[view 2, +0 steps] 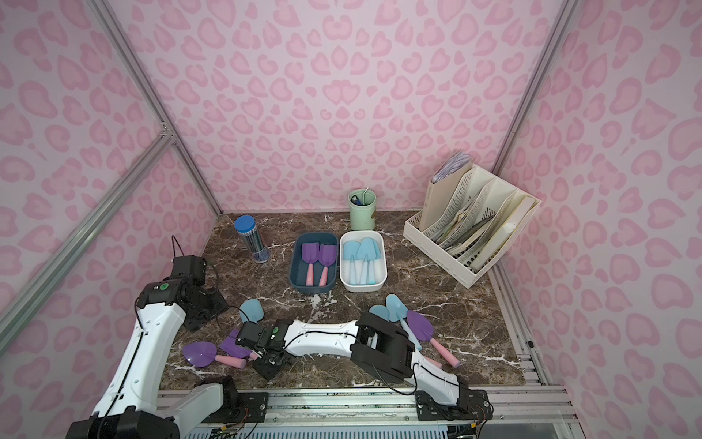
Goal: Sort the small shovels by color and place them into the storage box
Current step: Pick up the shovel from the center of the board.
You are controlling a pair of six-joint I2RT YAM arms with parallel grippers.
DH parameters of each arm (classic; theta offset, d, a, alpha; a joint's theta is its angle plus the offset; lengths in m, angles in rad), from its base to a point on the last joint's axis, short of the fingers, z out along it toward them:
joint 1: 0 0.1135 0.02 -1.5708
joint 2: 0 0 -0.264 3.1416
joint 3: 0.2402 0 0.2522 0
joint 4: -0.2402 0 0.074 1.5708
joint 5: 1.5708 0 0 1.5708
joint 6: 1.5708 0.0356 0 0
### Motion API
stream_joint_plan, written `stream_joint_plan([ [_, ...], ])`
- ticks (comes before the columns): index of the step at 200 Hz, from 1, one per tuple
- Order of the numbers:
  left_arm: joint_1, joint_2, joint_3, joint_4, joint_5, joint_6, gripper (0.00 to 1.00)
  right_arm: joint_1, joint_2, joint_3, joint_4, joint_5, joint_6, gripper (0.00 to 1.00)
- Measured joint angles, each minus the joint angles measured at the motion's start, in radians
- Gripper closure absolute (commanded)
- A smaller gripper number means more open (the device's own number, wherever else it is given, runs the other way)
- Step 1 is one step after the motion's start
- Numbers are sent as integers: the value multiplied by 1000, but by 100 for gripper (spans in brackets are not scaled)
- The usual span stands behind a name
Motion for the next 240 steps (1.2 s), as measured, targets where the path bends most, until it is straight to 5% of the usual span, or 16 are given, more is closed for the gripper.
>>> stream_joint_plan([
  [99, 3, -7, 0, 0, -6, 3, 38, 0, 3, 14, -10, 1, -12, 71],
  [240, 5, -14, -5, 0, -11, 4, 38, 0, -18, 26, -17, 24, -22, 76],
])
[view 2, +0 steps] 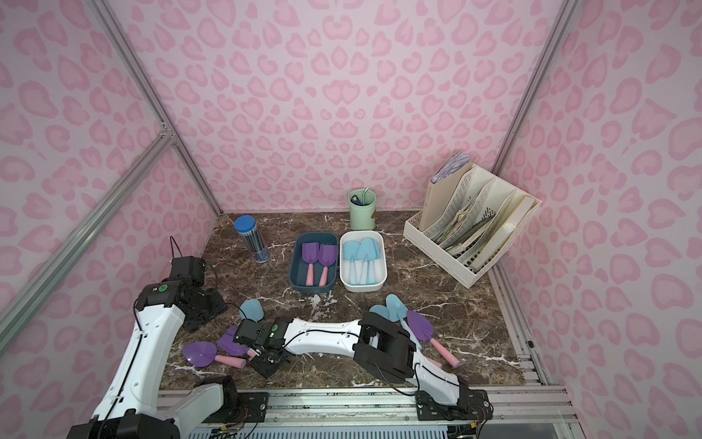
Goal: Sort the small shovels by color and place them into the storage box
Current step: Pick up the shovel from the center of the board, then place the shovel in the storage box.
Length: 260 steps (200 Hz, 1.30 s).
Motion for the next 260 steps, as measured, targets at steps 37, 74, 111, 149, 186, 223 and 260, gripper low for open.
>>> stream_joint_plan([
  [37, 0, -6, 0, 0, 0, 0, 38, -18, -27, -13, -6, 16, -1, 77],
  [74, 0, -13, -5, 0, 0, 0, 38, -79, -111, -92, 13, 43, 2, 77],
  [111, 0, -13, -6, 0, -2, 1, 38, -140, -183, -177, 44, 38, 5, 78],
  [149, 0, -13, -6, 0, 1, 3, 38, -266, -274, -256, 68, 40, 49, 78],
  [186, 0, -6, -3, 6, 23, 21, 38, -410, -317, -261, 68, 45, 134, 78],
  [223, 0, 0, 13, 8, 58, 51, 38, -499, -289, -211, 67, 52, 218, 78],
  [260, 0, 1, 14, 9, 83, 75, 38, -554, -227, -174, 54, 61, 302, 78],
])
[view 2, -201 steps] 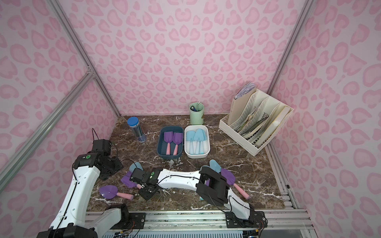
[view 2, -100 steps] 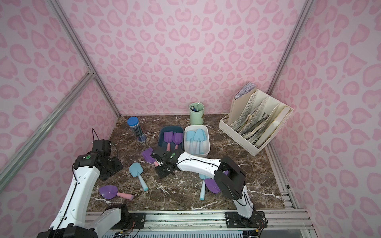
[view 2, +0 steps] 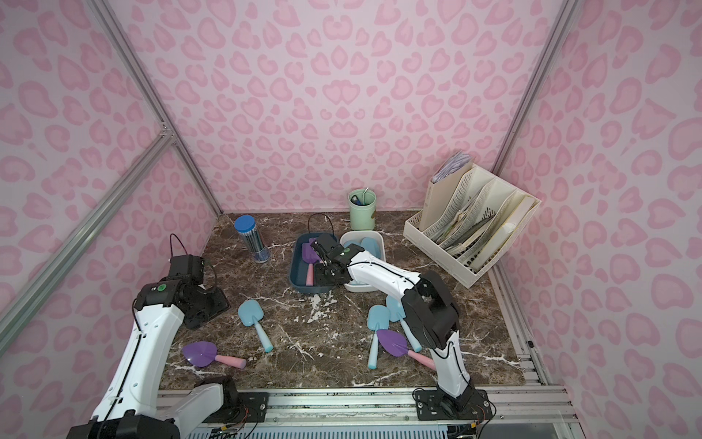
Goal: Sort the small shovels by color and place them into the storage box
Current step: Place the shovel in the storage box.
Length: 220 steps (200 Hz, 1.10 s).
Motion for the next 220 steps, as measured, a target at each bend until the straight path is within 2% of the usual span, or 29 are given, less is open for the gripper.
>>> stream_joint_plan([
  [49, 0, 0, -1, 1, 20, 16, 38, -16, 90, 124, -7, -4, 60, 78],
  [121, 0, -13, -8, 5, 41, 18, 38, -22, 179, 205, -19, -20, 114, 79],
  [220, 0, -33, -10, 5, 49, 18, 37, 1, 281, 327, -68, -22, 122, 79],
])
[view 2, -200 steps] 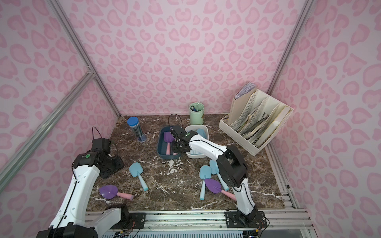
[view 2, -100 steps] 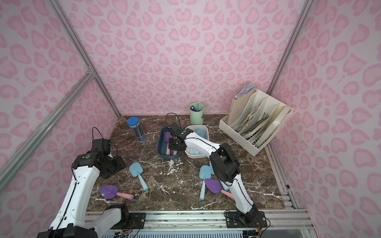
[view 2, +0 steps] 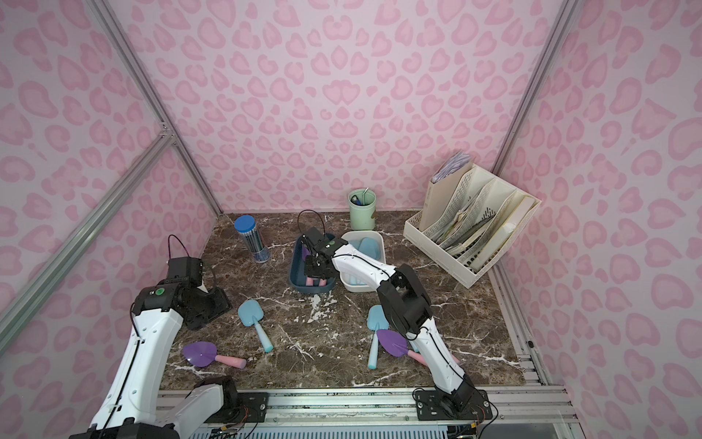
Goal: Sort the small shovels by color and place them into the storage box
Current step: Place the shovel in the storage box.
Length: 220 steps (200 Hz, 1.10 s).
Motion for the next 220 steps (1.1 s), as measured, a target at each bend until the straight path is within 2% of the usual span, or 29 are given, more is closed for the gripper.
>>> stream_joint_plan([
  [126, 0, -2, -5, 0, 0, 0, 37, 2, 56, 19, -13, 2, -6, 72],
  [220, 0, -2, -5, 0, 0, 0, 37, 3, 60, 21, -8, -5, -14, 61],
])
